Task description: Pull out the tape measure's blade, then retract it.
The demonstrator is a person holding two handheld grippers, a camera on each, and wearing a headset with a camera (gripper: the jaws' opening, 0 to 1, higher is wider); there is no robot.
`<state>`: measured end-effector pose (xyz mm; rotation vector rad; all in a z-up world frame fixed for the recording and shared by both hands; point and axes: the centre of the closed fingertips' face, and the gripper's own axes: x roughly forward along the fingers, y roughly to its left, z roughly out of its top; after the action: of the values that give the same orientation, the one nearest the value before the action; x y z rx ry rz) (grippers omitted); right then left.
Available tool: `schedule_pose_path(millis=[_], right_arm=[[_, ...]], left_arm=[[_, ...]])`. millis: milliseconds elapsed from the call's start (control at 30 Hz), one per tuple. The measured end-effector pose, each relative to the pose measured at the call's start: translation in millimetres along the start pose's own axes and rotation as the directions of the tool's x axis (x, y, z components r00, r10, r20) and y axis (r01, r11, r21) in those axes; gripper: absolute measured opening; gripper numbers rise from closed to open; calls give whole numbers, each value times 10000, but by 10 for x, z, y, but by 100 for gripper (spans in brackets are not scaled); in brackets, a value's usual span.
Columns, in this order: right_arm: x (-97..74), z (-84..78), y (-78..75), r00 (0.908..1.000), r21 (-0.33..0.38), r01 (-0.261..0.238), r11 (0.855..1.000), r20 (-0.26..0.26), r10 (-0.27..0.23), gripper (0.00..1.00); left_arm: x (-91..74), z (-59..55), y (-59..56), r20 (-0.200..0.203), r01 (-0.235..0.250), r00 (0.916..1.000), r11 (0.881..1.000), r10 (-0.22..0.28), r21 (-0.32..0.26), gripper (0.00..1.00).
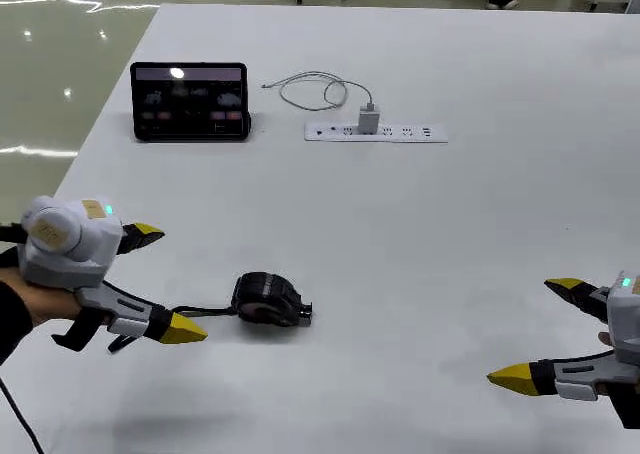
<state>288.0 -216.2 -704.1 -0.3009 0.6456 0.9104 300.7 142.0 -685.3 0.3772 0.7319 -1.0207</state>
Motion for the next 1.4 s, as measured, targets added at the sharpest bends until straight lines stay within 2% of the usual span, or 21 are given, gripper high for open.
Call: schedule_pose_path(millis=[133, 300, 400, 467, 533, 600, 667, 700, 800, 867, 900, 967, 1067, 1100, 1133, 1233, 1300, 1367, 1400], right_arm=[[75, 107, 44, 9995, -214, -206, 9996, 222, 211, 100], [176, 196, 50, 9988, -571, -362, 9977, 298, 379, 100], [260, 259, 86, 9978, -755, -585, 9954, 278, 608, 100], [318, 280, 104, 9969, -818, -725, 9940, 233, 747, 100], [391, 290, 136, 9954, -832, -955, 9920, 24, 960, 100], [452, 333, 138, 9936, -1055, -1104, 9883, 118, 1122, 100], [521, 363, 154, 9921, -1109, -1232, 9862, 86, 1249, 100], [546, 381, 171, 9910, -1154, -1310, 9846, 112, 1331, 100], [634, 441, 225, 9873, -1453, -1511, 9778, 262, 1565, 99], [698, 468, 272, 9843, -1533, -1683, 9738, 274, 1744, 98], [736, 487, 300, 9822, -1643, -1776, 9703, 320, 1852, 97], [796, 509, 337, 9804, -1720, -1866, 9673, 307, 1946, 97], [911, 535, 408, 9766, -1959, -2055, 9589, 226, 2139, 94], [951, 552, 446, 9736, -2055, -2182, 9540, 209, 2272, 93], [979, 571, 477, 9722, -2130, -2244, 9509, 174, 2334, 93], [1082, 621, 575, 9643, -2451, -2549, 9354, 76, 2647, 89], [1141, 649, 612, 9617, -2544, -2643, 9303, 36, 2742, 85], [1217, 700, 658, 9579, -2661, -2757, 9237, 37, 2870, 83], [1266, 726, 683, 9558, -2769, -2820, 9186, 19, 2940, 81]], left_arm=[[109, 8, 23, -464, 262, 9986, 9982, -237, 547, 99], [231, 81, 62, -772, 442, 9964, 9927, -357, 1124, 98], [329, 78, 45, -1325, 805, 9894, 9831, -588, 1646, 97], [394, 67, 8, -1618, 1135, 9831, 9783, -854, 1736, 96], [463, 53, -19, -2015, 1496, 9738, 9641, -1052, 2194, 93], [532, 76, -28, -2204, 1653, 9694, 9514, -1082, 2598, 91], [593, 102, -49, -2376, 1907, 9633, 9417, -1251, 2772, 88], [634, 104, -24, -2457, 1995, 9606, 9380, -1301, 2836, 87], [722, 170, -39, -2548, 2122, 9573, 9301, -1362, 2998, 86], [767, 190, -59, -2774, 2300, 9503, 9195, -1415, 3188, 82], [798, 194, -76, -2919, 2500, 9442, 9089, -1525, 3339, 79], [856, 198, -71, -2993, 2555, 9413, 9092, -1563, 3288, 70], [942, 201, -133, -3126, 2691, 9345, 9125, -1701, 3081, 64], [979, 187, -150, -3213, 2676, 9328, 9112, -1635, 3132, 62], [995, 152, -149, -3414, 2681, 9272, 9093, -1539, 3182, 60], [1087, 89, -166, -3613, 2682, 9206, 9126, -1485, 3084, 56], [1125, 56, -167, -3703, 2627, 9186, 9131, -1378, 3119, 52], [1192, 71, -176, -3411, 2484, 9310, 9101, -1298, 3316, 51], [1214, 81, -217, -3264, 2567, 9338, 9101, -1468, 3252, 51]])
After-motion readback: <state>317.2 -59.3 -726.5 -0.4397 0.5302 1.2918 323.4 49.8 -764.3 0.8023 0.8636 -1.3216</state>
